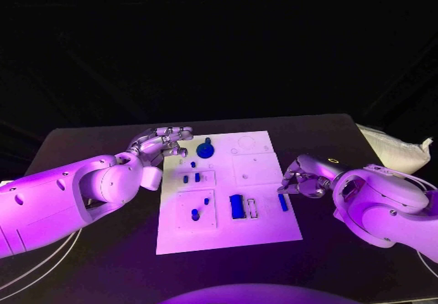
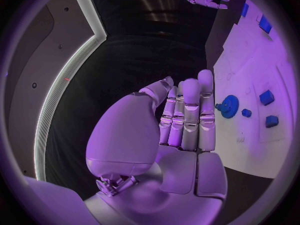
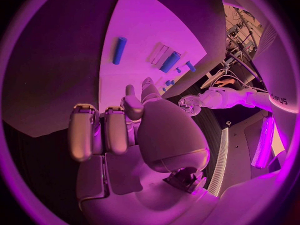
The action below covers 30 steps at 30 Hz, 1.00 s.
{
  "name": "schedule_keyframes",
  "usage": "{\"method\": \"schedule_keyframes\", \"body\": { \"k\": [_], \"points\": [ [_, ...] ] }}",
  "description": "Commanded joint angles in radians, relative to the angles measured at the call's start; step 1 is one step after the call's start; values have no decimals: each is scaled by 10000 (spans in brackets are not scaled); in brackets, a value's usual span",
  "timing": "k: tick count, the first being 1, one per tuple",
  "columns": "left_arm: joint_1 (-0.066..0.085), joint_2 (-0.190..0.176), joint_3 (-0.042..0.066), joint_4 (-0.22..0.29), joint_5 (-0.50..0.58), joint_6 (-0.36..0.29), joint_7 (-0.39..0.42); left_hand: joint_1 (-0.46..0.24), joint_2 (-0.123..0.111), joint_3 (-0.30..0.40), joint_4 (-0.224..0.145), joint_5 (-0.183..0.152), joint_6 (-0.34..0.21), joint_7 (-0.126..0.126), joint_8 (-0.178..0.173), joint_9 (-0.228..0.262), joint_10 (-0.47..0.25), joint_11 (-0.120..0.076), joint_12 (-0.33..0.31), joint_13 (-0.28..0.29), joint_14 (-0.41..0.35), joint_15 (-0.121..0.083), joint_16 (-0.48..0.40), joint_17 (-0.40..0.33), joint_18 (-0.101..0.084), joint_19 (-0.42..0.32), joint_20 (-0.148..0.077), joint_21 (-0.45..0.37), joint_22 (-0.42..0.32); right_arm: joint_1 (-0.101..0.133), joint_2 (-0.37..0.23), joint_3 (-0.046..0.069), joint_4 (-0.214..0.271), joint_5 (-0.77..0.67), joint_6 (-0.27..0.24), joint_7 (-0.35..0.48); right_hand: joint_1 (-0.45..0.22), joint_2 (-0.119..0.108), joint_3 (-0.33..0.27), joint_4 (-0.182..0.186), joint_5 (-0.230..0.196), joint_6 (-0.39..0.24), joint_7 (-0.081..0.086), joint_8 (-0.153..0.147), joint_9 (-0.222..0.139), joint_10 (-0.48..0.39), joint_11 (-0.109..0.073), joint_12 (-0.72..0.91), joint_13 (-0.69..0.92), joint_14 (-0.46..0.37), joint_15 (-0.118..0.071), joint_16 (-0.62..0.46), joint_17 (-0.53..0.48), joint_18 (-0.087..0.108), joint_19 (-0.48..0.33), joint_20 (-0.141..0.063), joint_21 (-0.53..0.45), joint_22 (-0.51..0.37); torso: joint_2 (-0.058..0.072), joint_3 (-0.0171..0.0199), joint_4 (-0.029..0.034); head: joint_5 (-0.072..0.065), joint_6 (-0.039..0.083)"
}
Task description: Assemble the parts on the task board
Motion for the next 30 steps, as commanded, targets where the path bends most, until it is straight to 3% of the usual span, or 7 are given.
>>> {"method": "schedule_keyframes", "body": {
  "k": [1, 13, 30],
  "points": [
    [-1, 19, 6, 22, -53, 212, 41, 62, 17, -50, 3, -6, -61, 23, 69, -14, -91, 13, 37, -4, -70, -11, -23, -14, 25, 76, 3, -42, -9, -78, 50, -17, -183, -143, 270, 95, 18, 12, 33, 54, 66, -38, -1, -91, -30, -48, 40, -49, 18, 487, 108, -19, 9, -50, -30, 69, -39, 10, 7, 5, 15, -46, -1],
    [-3, 8, 6, 31, -73, 220, 37, 109, 46, -42, -25, 1, -59, 19, 84, -11, -96, 8, 65, -2, -82, -15, -21, -26, 27, 78, 2, -55, -17, -494, 456, -44, -776, -786, 1151, -216, -302, -143, -110, 349, 337, 169, -14, -212, -121, -161, 44, -389, -200, 469, 122, -75, -45, -31, -79, 99, -87, -59, 1, -3, 42, -127, -1],
    [-8, 0, 6, 13, -75, 228, 26, 118, 54, -39, -29, 2, -58, 19, 86, -11, -97, 7, 69, -2, -83, -16, -21, -28, 28, 79, 1, -57, -18, -569, 687, -46, -973, -1816, 1893, -382, -410, -388, -235, 495, 35, 245, -9, -280, -153, -203, 52, -566, -315, 463, 129, -99, -50, -23, -106, 107, -118, -93, -1, -4, 36, -114, -39]
  ]
}}
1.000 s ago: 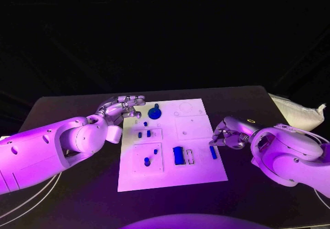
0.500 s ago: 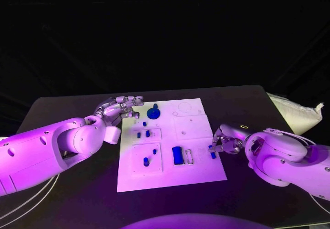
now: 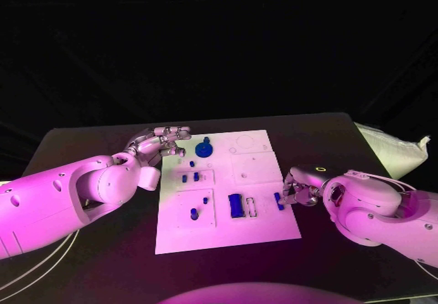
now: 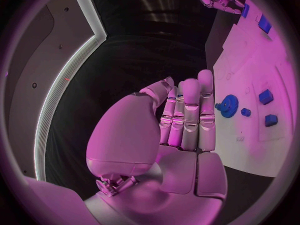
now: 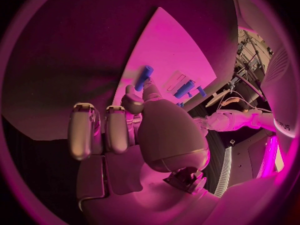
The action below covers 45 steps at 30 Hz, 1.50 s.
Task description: Assemble the parts on the task board
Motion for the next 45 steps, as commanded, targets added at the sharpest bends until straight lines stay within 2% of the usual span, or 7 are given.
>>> {"method": "schedule_keyframes", "body": {
  "k": [1, 22, 27, 31, 38, 42, 45],
  "points": [
    [-1, 9, 6, 10, -45, 195, 38, 67, 3, -39, -30, 3, -58, 19, 47, -11, -62, -28, 70, -2, -82, -17, -21, -17, 29, 79, 1, -58, -10, -16, 70, -2, -32, -685, 603, -144, -31, -93, -13, 79, -75, 75, 17, -48, -9, -44, -2, -46, 0, 463, 59, -45, -6, -24, -33, 35, -36, -1, 0, 1, -1, 5, -4],
    [-14, -11, 5, 12, -46, 243, -1, 67, 3, -39, -30, 3, -58, 19, 47, -11, -62, -28, 70, -2, -82, -17, -21, -17, 29, 79, 1, -58, -10, -445, 844, -2, -521, -1242, 1239, -166, 411, -17, 195, -108, -168, 178, -28, -83, -17, -12, -45, -28, 28, 470, 26, -45, 21, -28, -20, 15, -35, 21, -3, -7, -4, 34, -70],
    [-15, -13, 5, 14, -47, 255, -13, 67, 3, -39, -30, 3, -58, 19, 47, -11, -62, -28, 70, -2, -82, -17, -21, -17, 29, 79, 1, -58, -10, -458, 870, -3, -537, -1394, 1294, -173, 1323, 307, 807, -626, -307, 256, -106, -108, -25, -27, -125, -53, 33, 482, -57, -15, 81, -36, 15, -53, -11, 75, -4, -5, -7, 29, -81],
    [-17, -14, 5, 15, -66, 269, -25, 67, 3, -39, -30, 3, -58, 19, 47, -11, -62, -28, 70, -2, -82, -17, -21, -17, 29, 79, 1, -58, -10, -462, 862, -3, -511, -1500, 1171, -177, 1773, 455, 1352, -985, -334, 349, -152, -109, -17, 21, -168, -20, 69, 497, -88, 27, 154, -54, 62, -96, 27, 146, -10, -5, -1, 30, -72],
    [-18, -23, 5, 25, -114, 297, -55, 67, 3, -39, -30, 3, -58, 19, 47, -11, -62, -28, 70, -2, -82, -17, -21, -17, 29, 79, 1, -58, -10, -464, 810, -2, -442, -1293, 830, -204, 1738, 465, 1831, -1144, -113, 378, -151, -126, 5, 121, -175, 40, 119, 512, -86, 73, 232, -75, 118, -108, 74, 236, -3, -6, -7, 27, -78],
    [-19, -24, 5, 29, -125, 306, -61, 83, 12, -44, -43, 1, -65, 24, 55, -12, -75, -25, 87, -3, -90, -17, -19, -27, 29, 81, 0, -67, -15, -461, 744, 0, -311, -562, 186, -224, 1351, 482, 2139, -971, -10, 364, -153, -164, 12, 184, -173, 37, 124, 516, -78, 80, 250, -81, 137, -99, 90, 264, -4, -2, -2, 34, -76],
    [-19, -20, 5, 30, -129, 309, -63, 83, 12, -44, -43, 1, -65, 24, 55, -12, -75, -25, 87, -3, -90, -17, -19, -27, 29, 81, 0, -67, -15, -431, 674, 5, -146, 475, -644, -222, 856, 422, 2346, -640, 268, 318, -128, -236, -6, 155, -146, -86, 55, 505, -58, 38, 202, -82, 143, -87, 95, 274, -8, -10, 9, 33, -74]
  ]
}}
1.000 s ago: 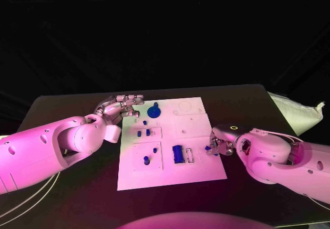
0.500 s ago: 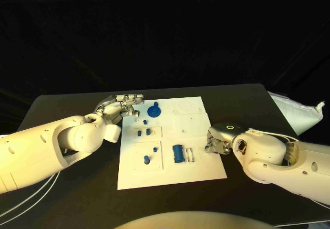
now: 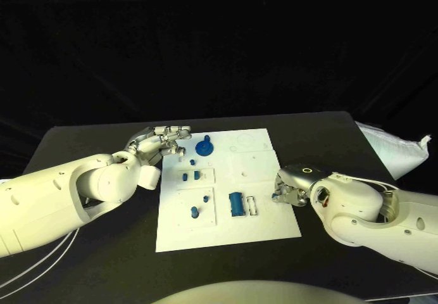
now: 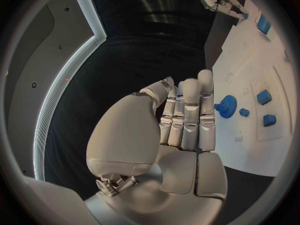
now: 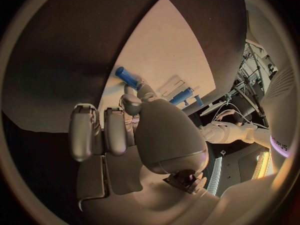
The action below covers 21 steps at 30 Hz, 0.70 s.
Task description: Assemble the parts on the task board
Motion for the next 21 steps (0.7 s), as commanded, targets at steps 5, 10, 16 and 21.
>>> {"method": "schedule_keyframes", "body": {
  "k": [5, 10, 16, 21],
  "points": [
    [-1, 23, 6, 25, -77, 217, 20, 83, 12, -44, -43, 1, -65, 24, 55, -12, -75, -25, 44, -3, -62, 10, -19, -9, 28, 81, 0, -68, -9, 57, -80, -64, 378, 3127, -1953, -109, -766, -261, 777, 138, 499, 112, 27, -32, 32, 187, -97, -31, 12, 497, -76, 2, -7, -86, 65, 17, 65, 36, 6, -7, 22, -12, 2],
    [-1, 28, 6, 37, -77, 204, 13, 77, 15, -51, -41, 0, -73, 32, 56, -13, -83, -19, 50, -4, -65, 12, -18, -13, 27, 82, 0, -73, -11, 171, -40, -59, 501, 4319, -2382, -115, -1025, -517, 1110, 301, 1436, 188, 10, -67, 39, 304, -112, 168, 174, 527, -95, 80, 104, -117, 165, -1, 150, 188, 13, -8, 20, 25, -16],
    [0, 16, 6, 58, -77, 178, -4, 56, 12, -70, -31, -4, -101, 50, 49, -19, -107, -7, 57, -8, -69, 19, -15, -21, 24, 84, 4, -81, -15, 209, 127, -57, 486, 5204, -2449, -140, -1123, -609, 1296, 329, 1782, 213, 9, -92, 46, 358, -117, 260, 258, 539, -98, 116, 153, -123, 183, -6, 168, 217, 5, -6, 11, 90, -50],
    [0, 22, 6, 67, -78, 180, -12, 45, 15, -77, -25, -4, -118, 59, 44, -22, -121, 0, 60, -10, -70, 24, -13, -25, 23, 85, 6, -86, -18, 214, 301, -57, 460, 5518, -2509, -159, -1143, -616, 1329, 334, 1824, 223, 9, -94, 49, 381, -116, 320, 303, 548, -98, 146, 195, -127, 193, -6, 176, 233, 2, -4, 10, 112, -61]
  ]
}}
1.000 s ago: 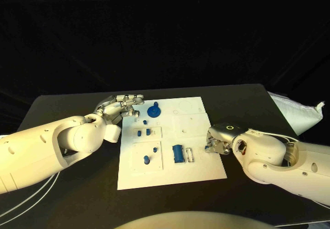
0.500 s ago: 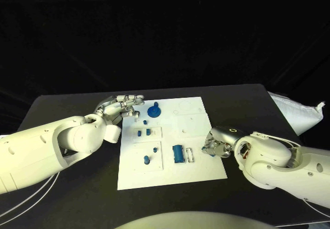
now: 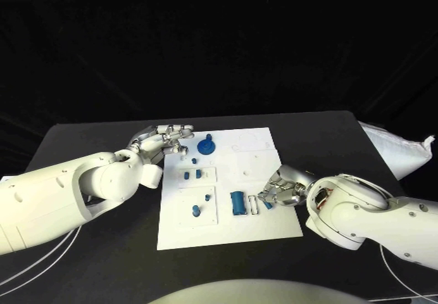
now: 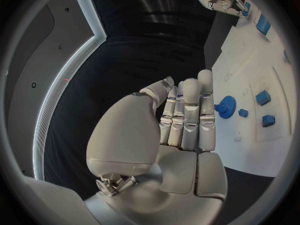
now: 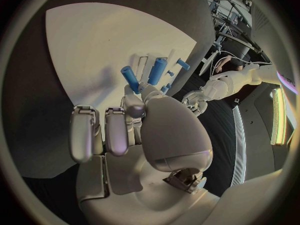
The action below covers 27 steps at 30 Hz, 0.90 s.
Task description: Assemble the parts on the task board
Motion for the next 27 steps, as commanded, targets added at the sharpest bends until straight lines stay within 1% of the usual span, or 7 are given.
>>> {"method": "schedule_keyframes", "body": {
  "k": [1, 3, 7, 12, 16, 22, 27],
  "points": [
    [2, 17, 6, 36, -42, 163, 23, 45, 15, -49, 4, -4, -81, 22, 45, -12, -49, 2, 61, -10, -72, 20, -13, -15, 23, 85, 6, -47, -8, 2, 116, 0, -16, 824, -256, -83, -107, -16, 82, 12, 77, 88, -35, -28, 41, 82, 2, 45, 19, 584, -60, 39, 21, -127, 85, -10, 60, 224, -9, 2, -8, 17, -15],
    [2, 19, 6, 36, -42, 165, 23, 45, 15, -49, 4, -4, -81, 22, 45, -12, -49, 2, 61, -10, -72, 20, -13, -15, 23, 85, 6, -47, -8, -5, 215, 0, -56, 923, -199, -89, -120, -20, 89, 17, 85, 91, -34, -29, 42, 86, 3, 52, 24, 585, -60, 45, 29, -127, 87, -10, 61, 226, -8, 0, -10, 22, -18],
    [2, 25, 6, 30, -42, 170, 25, 40, 17, -53, 7, -4, -90, 28, 42, -14, -57, 6, 62, -12, -73, 23, -12, -17, 23, 86, 8, -50, -10, -32, 385, -1, -174, 1023, -166, -103, -155, -26, 102, 34, 96, 105, -33, -26, 47, 96, 4, 66, 36, 588, -59, 52, 37, -129, 91, -10, 65, 233, -4, 8, -24, 57, -34],
    [2, 31, 6, 27, -42, 177, 19, 40, 17, -53, 7, -4, -90, 28, 42, -14, -57, 6, 62, -12, -73, 23, -12, -17, 23, 86, 8, -50, -10, -64, 562, -1, -321, 985, -135, -125, -245, -51, 121, 71, 121, 147, -40, -12, 63, 115, 1, 91, 60, 588, -60, 55, 39, -129, 92, -10, 68, 237, 4, 8, -20, 57, -53],
    [2, 33, 6, 24, -42, 180, 16, 40, 17, -53, 7, -4, -90, 28, 42, -14, -57, 6, 62, -12, -73, 23, -12, -17, 23, 86, 8, -50, -10, -78, 649, -1, -416, 893, -87, -135, -590, -117, 25, 270, 182, 220, -46, 10, 94, 157, 3, 138, 105, 589, -56, 64, 51, -132, 99, -7, 76, 252, -5, 7, -17, 60, -62],
    [2, 34, 6, 21, -61, 175, -19, 40, 17, -53, 7, -4, -90, 28, 42, -14, -57, 6, 62, -12, -73, 23, -12, -17, 23, 86, 8, -50, -10, -85, 715, -1, -500, 555, 217, -171, -741, -117, -28, 352, 169, 311, -81, 51, 137, 209, -21, 252, 199, 591, -71, 80, 73, -136, 113, -14, 89, 277, -4, 11, -13, 63, -72],
    [2, 31, 6, 16, -111, 172, -50, 24, 16, -66, 15, -4, -112, 40, 37, -18, -77, 16, 67, -15, -75, 31, -9, -23, 20, 87, 13, -57, -13, -97, 745, -1, -521, 236, 427, -199, -800, -101, -51, 372, 61, 411, -130, 107, 183, 297, -59, 450, 348, 597, -99, 105, 109, -143, 139, -32, 111, 319, -10, 12, -26, 62, -78]
  ]
}}
